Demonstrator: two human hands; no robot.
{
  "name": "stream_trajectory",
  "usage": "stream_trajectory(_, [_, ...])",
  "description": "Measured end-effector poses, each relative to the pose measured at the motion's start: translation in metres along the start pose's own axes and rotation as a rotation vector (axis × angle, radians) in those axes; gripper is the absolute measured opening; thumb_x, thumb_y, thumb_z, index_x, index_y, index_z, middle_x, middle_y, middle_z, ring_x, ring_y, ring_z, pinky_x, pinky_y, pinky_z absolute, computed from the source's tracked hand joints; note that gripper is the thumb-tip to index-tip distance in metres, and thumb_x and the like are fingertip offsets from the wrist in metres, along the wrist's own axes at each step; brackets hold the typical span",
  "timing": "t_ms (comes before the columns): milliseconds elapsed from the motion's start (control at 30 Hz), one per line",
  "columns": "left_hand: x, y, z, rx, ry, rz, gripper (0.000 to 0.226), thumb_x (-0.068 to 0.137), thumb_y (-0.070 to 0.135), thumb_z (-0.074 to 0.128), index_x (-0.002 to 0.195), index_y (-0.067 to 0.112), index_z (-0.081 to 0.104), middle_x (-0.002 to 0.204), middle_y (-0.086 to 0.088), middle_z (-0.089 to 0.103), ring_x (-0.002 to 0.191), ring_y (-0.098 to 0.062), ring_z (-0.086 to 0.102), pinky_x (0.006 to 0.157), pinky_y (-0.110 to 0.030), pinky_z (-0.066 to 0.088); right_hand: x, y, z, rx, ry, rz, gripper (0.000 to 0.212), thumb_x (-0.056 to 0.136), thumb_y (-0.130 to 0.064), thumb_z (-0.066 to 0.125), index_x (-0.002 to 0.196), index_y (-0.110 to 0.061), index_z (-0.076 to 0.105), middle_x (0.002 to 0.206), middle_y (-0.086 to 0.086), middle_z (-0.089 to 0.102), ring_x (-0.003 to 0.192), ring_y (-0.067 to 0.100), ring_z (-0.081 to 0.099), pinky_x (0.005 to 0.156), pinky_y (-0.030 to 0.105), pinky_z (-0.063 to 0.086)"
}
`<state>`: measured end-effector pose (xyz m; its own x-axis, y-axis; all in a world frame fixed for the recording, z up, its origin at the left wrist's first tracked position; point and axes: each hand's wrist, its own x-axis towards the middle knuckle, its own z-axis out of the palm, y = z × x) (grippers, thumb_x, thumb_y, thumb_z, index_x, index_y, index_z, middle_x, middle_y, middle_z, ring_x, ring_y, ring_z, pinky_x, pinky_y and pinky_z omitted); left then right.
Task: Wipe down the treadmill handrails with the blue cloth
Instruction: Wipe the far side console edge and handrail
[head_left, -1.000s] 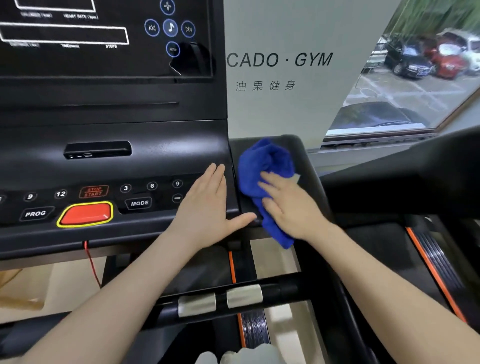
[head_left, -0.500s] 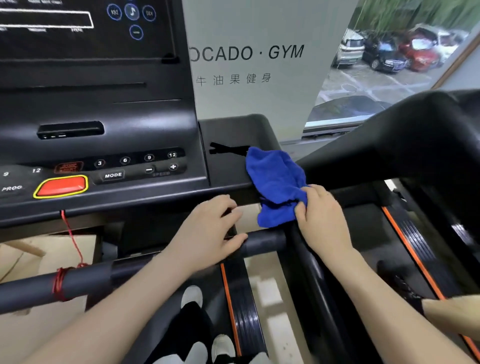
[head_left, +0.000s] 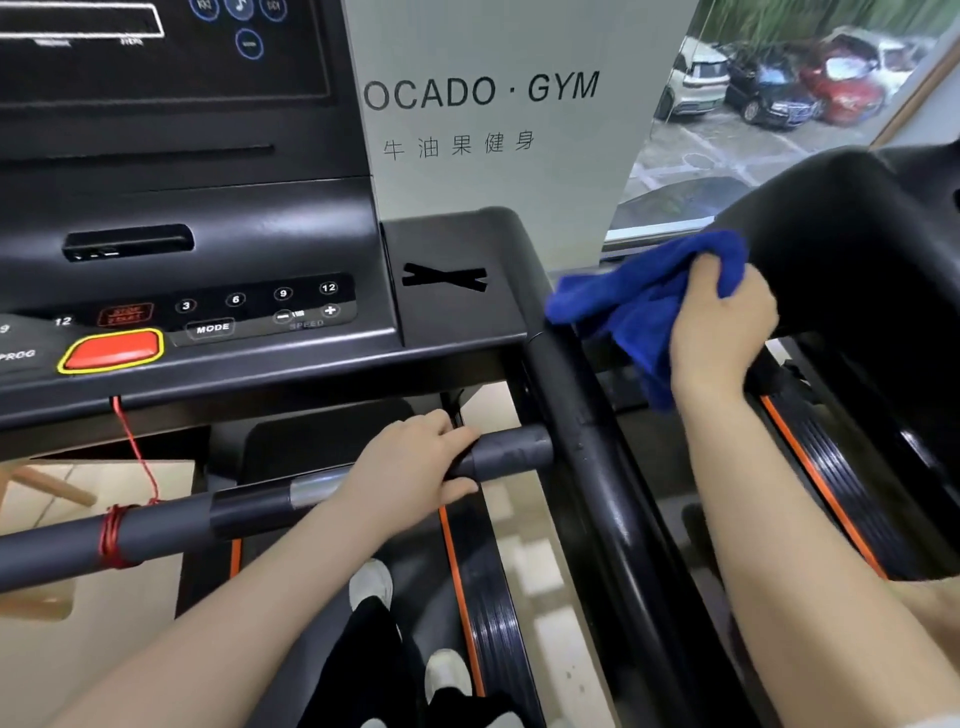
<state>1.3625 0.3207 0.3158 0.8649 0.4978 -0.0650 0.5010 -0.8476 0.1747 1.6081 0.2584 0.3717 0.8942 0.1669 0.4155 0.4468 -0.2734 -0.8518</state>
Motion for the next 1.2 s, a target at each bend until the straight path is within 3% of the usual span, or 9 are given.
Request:
stream_trajectory(67, [0.0, 0.0, 0.0, 0.0, 0.019, 0.005, 0.056, 0.089, 0.047, 0.05, 0.139, 0.026, 0.036, 0.121, -0.002, 0.051, 0.108, -0.022, 0.052, 0.09, -0.031, 0.041, 0.0, -0.003, -0.008, -0.004, -0.044, 0.017, 0.028, 0.095, -0.018, 0.043, 0.092, 0.003, 0.06, 0.092, 0.019, 0.062, 0.082, 0.023, 0.051, 0.064, 0.016, 0.03])
stream_trajectory(200, [0.0, -0.001, 0.002, -0.025, 0.027, 0.006, 0.057, 0.089, 0.046, 0.051, 0.139, 0.025, 0.037, 0.119, -0.003, 0.052, 0.107, -0.023, 0.053, 0.09, -0.031, 0.041, -0.044, 0.016, 0.023, -0.111, -0.697, 0.116, 0.036, 0.094, -0.014, 0.025, 0.091, 0.006, 0.055, 0.092, 0.028, 0.056, 0.087, 0.035, 0.049, 0.073, 0.036, 0.033])
stream_trajectory(300, [0.0, -0.001, 0.001, -0.027, 0.039, 0.005, 0.057, 0.089, 0.046, 0.051, 0.14, 0.025, 0.036, 0.12, -0.004, 0.052, 0.108, -0.023, 0.052, 0.09, -0.031, 0.04, -0.051, 0.021, 0.036, -0.109, -0.89, 0.225, 0.034, 0.085, -0.035, 0.024, 0.071, -0.011, 0.044, 0.073, 0.005, 0.048, 0.076, 0.019, 0.044, 0.071, 0.031, 0.035])
stream_trajectory(467, [0.005, -0.006, 0.003, -0.037, 0.014, 0.019, 0.059, 0.088, 0.05, 0.05, 0.14, 0.028, 0.035, 0.119, -0.001, 0.05, 0.107, -0.021, 0.051, 0.088, -0.029, 0.039, -0.036, 0.027, 0.044, 0.019, -0.862, 0.134, 0.029, 0.095, -0.019, 0.041, 0.066, -0.017, 0.043, 0.092, 0.001, 0.041, 0.072, 0.008, 0.04, 0.068, 0.022, 0.035])
stream_trajectory(533, [0.005, -0.006, 0.002, -0.058, 0.0, 0.022, 0.061, 0.087, 0.051, 0.05, 0.141, 0.029, 0.033, 0.119, -0.001, 0.05, 0.108, -0.02, 0.05, 0.089, -0.028, 0.037, -0.033, 0.026, 0.052, 0.028, -0.91, 0.201, 0.007, 0.091, -0.022, 0.05, 0.094, -0.016, 0.053, 0.101, 0.002, 0.048, 0.081, 0.009, 0.049, 0.075, 0.023, 0.04])
stream_trajectory(633, [0.005, -0.007, 0.002, -0.051, 0.028, 0.006, 0.062, 0.086, 0.051, 0.052, 0.141, 0.028, 0.034, 0.118, -0.001, 0.05, 0.106, -0.02, 0.051, 0.086, -0.027, 0.037, -0.027, 0.024, 0.055, -0.023, -0.987, 0.362, 0.056, 0.087, -0.029, 0.058, 0.135, -0.013, 0.035, 0.117, 0.004, 0.054, 0.097, 0.014, 0.055, 0.084, 0.025, 0.043])
stream_trajectory(867, [0.005, -0.012, 0.0, 0.008, -0.014, 0.085, 0.059, 0.077, 0.047, 0.067, 0.127, 0.019, 0.056, 0.095, -0.005, 0.06, 0.082, -0.024, 0.061, 0.066, -0.029, 0.044, -0.074, 0.029, 0.006, -0.574, -0.983, -0.275, 0.061, 0.079, -0.027, 0.062, 0.128, -0.002, 0.036, 0.136, 0.015, 0.039, 0.125, 0.029, 0.04, 0.099, 0.04, 0.041])
stream_trajectory(1067, [0.004, -0.009, 0.0, -0.074, -0.009, 0.038, 0.063, 0.085, 0.052, 0.052, 0.14, 0.027, 0.037, 0.112, -0.001, 0.052, 0.099, -0.02, 0.053, 0.078, -0.025, 0.035, -0.039, 0.031, 0.049, -0.364, -0.905, -0.024, 0.079, 0.075, -0.044, 0.065, 0.132, 0.001, 0.035, 0.149, 0.014, 0.021, 0.135, 0.028, 0.03, 0.108, 0.044, 0.034])
stream_trajectory(1200, [0.005, -0.01, 0.002, -0.067, -0.018, 0.028, 0.063, 0.085, 0.053, 0.052, 0.14, 0.028, 0.037, 0.115, -0.001, 0.051, 0.102, -0.02, 0.052, 0.081, -0.027, 0.039, -0.042, 0.034, 0.038, -0.446, -0.759, -0.219, 0.071, 0.075, -0.047, 0.067, 0.123, 0.001, 0.045, 0.155, 0.014, 0.011, 0.142, 0.026, 0.015, 0.113, 0.04, 0.025])
